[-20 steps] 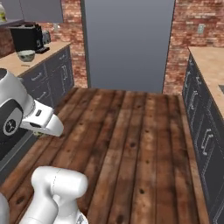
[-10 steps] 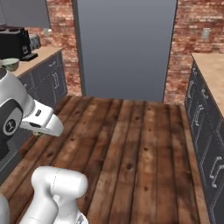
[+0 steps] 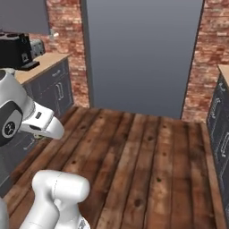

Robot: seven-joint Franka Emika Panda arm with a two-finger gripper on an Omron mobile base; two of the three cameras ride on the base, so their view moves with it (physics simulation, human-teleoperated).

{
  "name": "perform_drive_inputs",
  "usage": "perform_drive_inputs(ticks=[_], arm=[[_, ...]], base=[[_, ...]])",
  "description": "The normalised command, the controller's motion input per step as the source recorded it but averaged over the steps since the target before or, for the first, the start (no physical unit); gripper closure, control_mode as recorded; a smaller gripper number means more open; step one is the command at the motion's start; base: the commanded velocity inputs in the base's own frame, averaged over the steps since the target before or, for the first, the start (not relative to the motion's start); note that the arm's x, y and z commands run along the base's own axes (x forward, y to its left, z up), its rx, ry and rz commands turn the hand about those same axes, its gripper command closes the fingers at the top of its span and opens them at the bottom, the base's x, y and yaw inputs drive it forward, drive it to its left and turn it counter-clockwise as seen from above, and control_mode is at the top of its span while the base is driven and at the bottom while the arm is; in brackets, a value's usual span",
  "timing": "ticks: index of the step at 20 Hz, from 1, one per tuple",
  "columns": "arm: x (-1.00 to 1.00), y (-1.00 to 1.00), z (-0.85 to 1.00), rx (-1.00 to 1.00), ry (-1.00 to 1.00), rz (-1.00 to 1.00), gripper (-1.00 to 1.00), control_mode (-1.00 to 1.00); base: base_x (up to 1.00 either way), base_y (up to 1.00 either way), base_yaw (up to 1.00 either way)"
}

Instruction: Pick the egg and butter from the fridge and place them by the bowl for mixing.

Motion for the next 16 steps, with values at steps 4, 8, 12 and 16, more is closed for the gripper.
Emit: perform_drive_inputs(ticks=[4,8,12,16], arm=[[0.0,0.0,0.0,0.0,0.0,0.0,1.0,1.0],[0.0,0.0,0.0,0.0,0.0,0.0,1.0,1.0],[0.0,0.0,0.0,0.0,0.0,0.0,1.0,1.0],[0.0,0.0,0.0,0.0,0.0,0.0,1.0,1.0]], base=[[1.0,0.05,0.47],[0.91,0.0,0.66],[0.79,0.0,0.72],[0.84,0.0,0.7]])
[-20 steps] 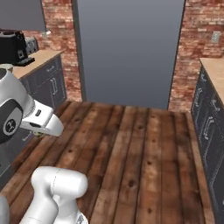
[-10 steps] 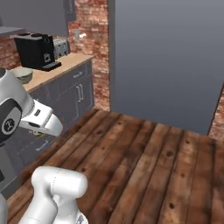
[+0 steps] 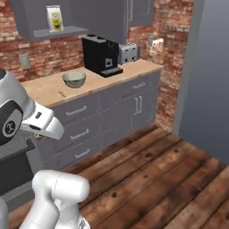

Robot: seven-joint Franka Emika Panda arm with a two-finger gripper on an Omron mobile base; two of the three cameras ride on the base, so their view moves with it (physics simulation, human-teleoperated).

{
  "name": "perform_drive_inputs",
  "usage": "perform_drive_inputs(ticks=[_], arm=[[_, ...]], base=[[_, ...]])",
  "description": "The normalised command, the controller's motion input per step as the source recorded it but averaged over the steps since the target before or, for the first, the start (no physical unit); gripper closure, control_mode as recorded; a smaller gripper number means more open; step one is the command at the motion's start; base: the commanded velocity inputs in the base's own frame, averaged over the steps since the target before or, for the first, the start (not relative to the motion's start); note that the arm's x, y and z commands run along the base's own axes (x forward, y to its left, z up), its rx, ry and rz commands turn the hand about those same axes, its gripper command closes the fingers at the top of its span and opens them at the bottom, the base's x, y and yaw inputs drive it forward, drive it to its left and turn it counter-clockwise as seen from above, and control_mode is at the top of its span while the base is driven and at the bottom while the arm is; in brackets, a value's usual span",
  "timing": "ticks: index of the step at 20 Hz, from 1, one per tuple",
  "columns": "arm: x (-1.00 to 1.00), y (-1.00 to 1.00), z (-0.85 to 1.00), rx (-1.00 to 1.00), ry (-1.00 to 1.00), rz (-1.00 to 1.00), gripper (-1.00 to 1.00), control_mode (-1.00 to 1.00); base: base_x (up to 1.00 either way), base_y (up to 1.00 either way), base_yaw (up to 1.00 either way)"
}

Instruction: Pick the egg and butter from the fridge and place them by the bowl for mixing.

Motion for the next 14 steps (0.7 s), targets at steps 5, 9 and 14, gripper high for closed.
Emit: perform_drive_inputs(ticks=[5,9,14], arm=[[0.0,0.0,0.0,0.0,0.0,0.0,1.0,1.0],[0.0,0.0,0.0,0.0,0.0,0.0,1.0,1.0],[0.0,0.0,0.0,0.0,0.0,0.0,1.0,1.0]], base=[[1.0,-0.1,0.53],[1.0,-0.06,0.48],[0.91,-0.06,0.52]])
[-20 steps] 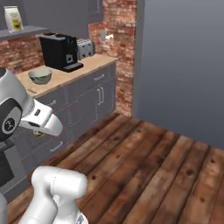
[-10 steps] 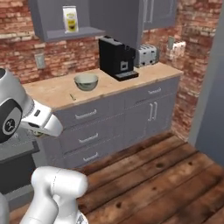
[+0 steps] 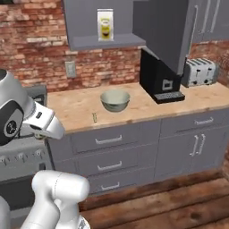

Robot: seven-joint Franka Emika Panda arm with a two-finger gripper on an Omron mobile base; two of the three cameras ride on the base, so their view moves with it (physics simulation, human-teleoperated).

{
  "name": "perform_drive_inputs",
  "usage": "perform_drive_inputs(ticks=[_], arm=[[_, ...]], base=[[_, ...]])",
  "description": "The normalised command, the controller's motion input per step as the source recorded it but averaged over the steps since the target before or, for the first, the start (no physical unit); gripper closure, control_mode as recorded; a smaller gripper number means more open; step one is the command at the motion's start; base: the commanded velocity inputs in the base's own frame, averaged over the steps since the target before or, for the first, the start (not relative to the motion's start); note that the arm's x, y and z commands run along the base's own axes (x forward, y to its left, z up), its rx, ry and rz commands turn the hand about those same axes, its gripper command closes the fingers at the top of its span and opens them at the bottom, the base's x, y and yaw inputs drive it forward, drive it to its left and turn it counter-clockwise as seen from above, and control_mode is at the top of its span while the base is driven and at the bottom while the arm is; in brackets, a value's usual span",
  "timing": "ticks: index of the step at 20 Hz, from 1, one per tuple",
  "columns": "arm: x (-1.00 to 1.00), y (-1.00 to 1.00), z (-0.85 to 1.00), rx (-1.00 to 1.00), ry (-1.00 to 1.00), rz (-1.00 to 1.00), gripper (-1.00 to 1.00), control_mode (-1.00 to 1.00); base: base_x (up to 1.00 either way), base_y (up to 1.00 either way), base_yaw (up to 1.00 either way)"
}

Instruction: Pick the egg and butter from the fridge and place them by the bowl for mixing.

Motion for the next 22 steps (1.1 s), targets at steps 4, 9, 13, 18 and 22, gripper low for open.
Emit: perform_drive_inputs(ticks=[4,9,13,18,22], arm=[[0.0,0.0,0.0,0.0,0.0,0.0,1.0,1.0],[0.0,0.0,0.0,0.0,0.0,0.0,1.0,1.0],[0.0,0.0,0.0,0.0,0.0,0.0,1.0,1.0],[0.0,0.0,0.0,0.0,0.0,0.0,1.0,1.0],[0.0,0.0,0.0,0.0,0.0,0.0,1.0,1.0]], base=[[0.53,0.0,0.63],[0.35,-0.06,0.6],[0.07,-0.49,0.21],[0.01,-0.83,0.14],[0.44,-0.53,0.08]])
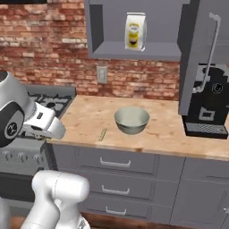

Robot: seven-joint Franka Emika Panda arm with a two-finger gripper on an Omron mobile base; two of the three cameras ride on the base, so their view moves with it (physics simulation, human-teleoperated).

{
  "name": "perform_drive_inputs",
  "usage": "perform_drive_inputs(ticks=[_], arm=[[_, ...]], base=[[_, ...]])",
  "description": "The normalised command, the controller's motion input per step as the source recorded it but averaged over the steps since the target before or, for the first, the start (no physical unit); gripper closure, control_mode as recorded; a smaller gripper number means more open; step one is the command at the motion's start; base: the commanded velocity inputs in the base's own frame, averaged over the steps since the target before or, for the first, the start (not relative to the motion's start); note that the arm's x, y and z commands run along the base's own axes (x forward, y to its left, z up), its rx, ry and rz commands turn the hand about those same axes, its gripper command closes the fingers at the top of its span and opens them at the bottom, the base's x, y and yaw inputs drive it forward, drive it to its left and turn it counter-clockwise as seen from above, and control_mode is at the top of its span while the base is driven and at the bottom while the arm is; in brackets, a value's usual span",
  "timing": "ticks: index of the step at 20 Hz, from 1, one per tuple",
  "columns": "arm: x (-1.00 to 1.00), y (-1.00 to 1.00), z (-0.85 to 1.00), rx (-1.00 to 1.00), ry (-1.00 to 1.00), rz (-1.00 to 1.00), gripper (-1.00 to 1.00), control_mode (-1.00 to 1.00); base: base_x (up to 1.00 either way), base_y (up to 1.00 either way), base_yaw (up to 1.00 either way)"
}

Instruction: Pick the egg and butter from the fridge and place them by the bowl for mixing.

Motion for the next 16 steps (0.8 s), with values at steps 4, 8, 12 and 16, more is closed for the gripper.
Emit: perform_drive_inputs(ticks=[4,8,12,16], arm=[[0.0,0.0,0.0,0.0,0.0,0.0,1.0,1.0],[0.0,0.0,0.0,0.0,0.0,0.0,1.0,1.0],[0.0,0.0,0.0,0.0,0.0,0.0,1.0,1.0],[0.15,-0.12,-0.06,0.0,0.0,0.01,1.0,-1.0]], base=[[0.93,-0.19,0.0],[0.95,-0.22,0.0],[0.77,-0.1,0.0],[0.2,-0.08,0.0]])
